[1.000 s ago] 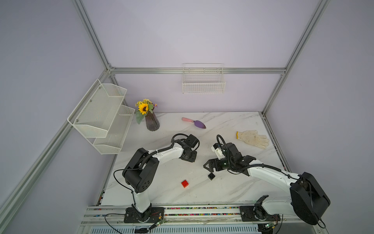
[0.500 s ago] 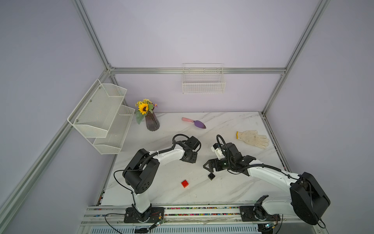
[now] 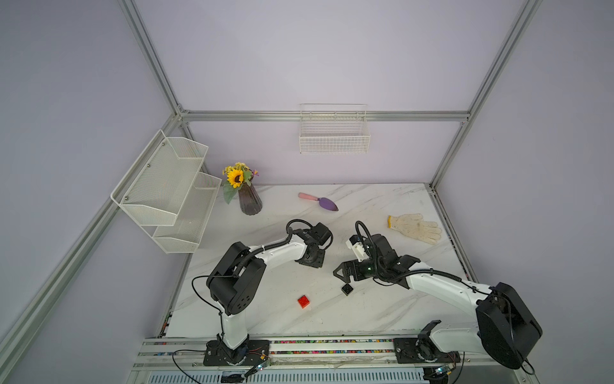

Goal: Assemble the letter v with lego
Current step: Assemble the lego brick with the lego brick.

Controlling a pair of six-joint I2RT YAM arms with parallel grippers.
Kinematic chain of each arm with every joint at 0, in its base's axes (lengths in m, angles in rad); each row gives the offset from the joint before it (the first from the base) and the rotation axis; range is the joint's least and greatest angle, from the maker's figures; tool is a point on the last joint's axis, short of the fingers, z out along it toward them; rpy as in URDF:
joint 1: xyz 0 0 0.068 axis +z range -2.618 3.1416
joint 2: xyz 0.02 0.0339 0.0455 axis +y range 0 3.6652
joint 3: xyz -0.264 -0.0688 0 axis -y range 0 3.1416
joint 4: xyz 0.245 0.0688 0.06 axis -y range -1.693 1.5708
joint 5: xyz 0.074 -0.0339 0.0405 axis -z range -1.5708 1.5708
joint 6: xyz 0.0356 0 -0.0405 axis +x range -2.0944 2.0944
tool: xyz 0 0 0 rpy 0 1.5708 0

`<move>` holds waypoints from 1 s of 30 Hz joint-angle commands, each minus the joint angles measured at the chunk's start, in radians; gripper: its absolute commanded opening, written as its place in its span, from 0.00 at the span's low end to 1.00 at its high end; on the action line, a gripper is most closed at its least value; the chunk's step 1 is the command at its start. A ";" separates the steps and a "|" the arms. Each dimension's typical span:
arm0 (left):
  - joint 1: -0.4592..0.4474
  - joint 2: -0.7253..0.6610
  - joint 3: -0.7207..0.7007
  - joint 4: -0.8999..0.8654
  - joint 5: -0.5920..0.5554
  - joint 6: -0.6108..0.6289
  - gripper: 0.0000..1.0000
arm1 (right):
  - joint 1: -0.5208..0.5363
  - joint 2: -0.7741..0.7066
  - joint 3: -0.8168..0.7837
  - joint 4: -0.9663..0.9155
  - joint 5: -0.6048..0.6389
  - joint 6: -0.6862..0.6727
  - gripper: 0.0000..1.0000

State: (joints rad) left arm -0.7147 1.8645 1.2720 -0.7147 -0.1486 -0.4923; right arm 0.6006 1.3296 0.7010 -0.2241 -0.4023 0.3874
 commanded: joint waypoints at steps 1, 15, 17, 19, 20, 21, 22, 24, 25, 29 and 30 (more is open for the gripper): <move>-0.003 0.093 0.021 -0.091 0.013 0.064 0.13 | 0.005 -0.008 -0.006 0.022 -0.007 -0.001 0.97; -0.005 0.191 0.154 -0.186 0.061 0.113 0.12 | 0.005 -0.016 -0.012 0.008 -0.005 -0.002 0.97; -0.006 0.200 0.144 -0.186 0.067 0.113 0.12 | 0.005 -0.018 -0.013 0.008 -0.006 -0.002 0.97; -0.005 0.199 0.128 -0.172 0.075 0.109 0.12 | 0.004 -0.018 -0.014 0.009 -0.004 -0.002 0.97; -0.005 0.196 0.119 -0.161 0.080 0.106 0.12 | 0.005 -0.017 -0.014 0.007 -0.004 -0.002 0.97; -0.005 0.193 0.111 -0.152 0.085 0.104 0.12 | 0.005 -0.014 -0.014 0.009 -0.004 -0.002 0.97; -0.005 0.190 0.104 -0.144 0.088 0.100 0.12 | 0.004 -0.013 -0.014 0.008 -0.004 -0.003 0.97; -0.005 0.181 0.095 -0.130 0.087 0.094 0.13 | 0.005 -0.011 -0.011 0.004 -0.001 -0.002 0.97; -0.005 0.175 0.093 -0.125 0.084 0.091 0.14 | 0.004 -0.011 -0.012 0.004 0.000 -0.002 0.97; -0.005 0.137 0.097 -0.108 0.061 0.076 0.33 | 0.004 -0.007 -0.013 0.011 0.000 0.006 0.97; -0.005 0.129 0.103 -0.108 0.056 0.076 0.36 | 0.005 -0.005 -0.010 0.013 -0.003 0.008 0.97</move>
State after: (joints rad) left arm -0.7139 1.9610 1.4155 -0.8062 -0.1352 -0.4088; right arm 0.6006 1.3293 0.7010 -0.2249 -0.4019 0.3882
